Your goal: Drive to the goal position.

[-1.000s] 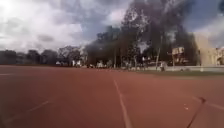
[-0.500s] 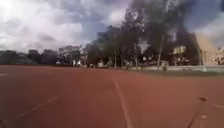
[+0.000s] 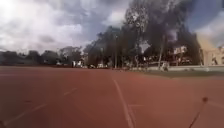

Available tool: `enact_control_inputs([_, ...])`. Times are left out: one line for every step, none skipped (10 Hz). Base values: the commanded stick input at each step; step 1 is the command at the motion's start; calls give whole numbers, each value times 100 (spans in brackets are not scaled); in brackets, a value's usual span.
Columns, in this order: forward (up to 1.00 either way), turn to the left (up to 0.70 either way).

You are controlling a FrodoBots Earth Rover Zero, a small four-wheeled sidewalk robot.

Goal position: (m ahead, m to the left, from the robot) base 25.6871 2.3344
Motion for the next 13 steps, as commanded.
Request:
enact_control_inputs([70, 0])
enact_control_inputs([70, 0])
enact_control_inputs([70, 0])
enact_control_inputs([70, 0])
enact_control_inputs([70, 0])
enact_control_inputs([70, 0])
enact_control_inputs([70, 0])
enact_control_inputs([70, 0])
enact_control_inputs([70, 0])
enact_control_inputs([70, 0])
enact_control_inputs([70, 0])
enact_control_inputs([70, 0])
enact_control_inputs([70, 0])
